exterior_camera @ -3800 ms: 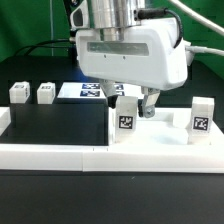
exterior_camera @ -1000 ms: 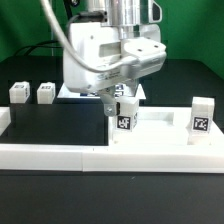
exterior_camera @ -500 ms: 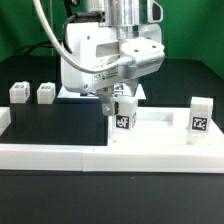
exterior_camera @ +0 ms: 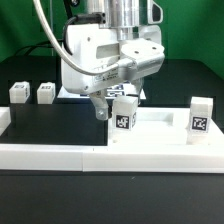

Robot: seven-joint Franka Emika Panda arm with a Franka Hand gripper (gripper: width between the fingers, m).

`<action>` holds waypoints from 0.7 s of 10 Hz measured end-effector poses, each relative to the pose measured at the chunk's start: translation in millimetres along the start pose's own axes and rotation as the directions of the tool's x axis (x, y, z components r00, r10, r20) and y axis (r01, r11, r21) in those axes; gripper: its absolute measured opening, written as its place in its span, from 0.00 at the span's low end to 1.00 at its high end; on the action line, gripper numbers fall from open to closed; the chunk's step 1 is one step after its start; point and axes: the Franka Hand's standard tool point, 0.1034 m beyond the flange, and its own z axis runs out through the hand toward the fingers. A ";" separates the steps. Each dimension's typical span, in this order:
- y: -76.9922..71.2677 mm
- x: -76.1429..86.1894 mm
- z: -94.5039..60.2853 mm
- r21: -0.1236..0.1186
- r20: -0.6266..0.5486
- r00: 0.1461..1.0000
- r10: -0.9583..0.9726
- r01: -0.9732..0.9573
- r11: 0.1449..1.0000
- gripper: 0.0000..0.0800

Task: Assemble square table

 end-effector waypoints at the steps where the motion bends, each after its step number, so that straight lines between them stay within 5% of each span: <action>1: 0.0 0.0 0.1 0.000 0.000 1.000 0.000 0.000 1.000 0.81; 5: 0.4 -3.6 -0.9 0.006 0.005 0.998 -0.058 0.058 0.998 0.81; 7: 5.5 -22.5 -4.4 0.027 0.025 0.965 -0.260 0.260 0.965 0.81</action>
Offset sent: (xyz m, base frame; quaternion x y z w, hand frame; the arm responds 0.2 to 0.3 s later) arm 0.0000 0.0000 0.0000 0.0000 0.0000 0.0000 1.0000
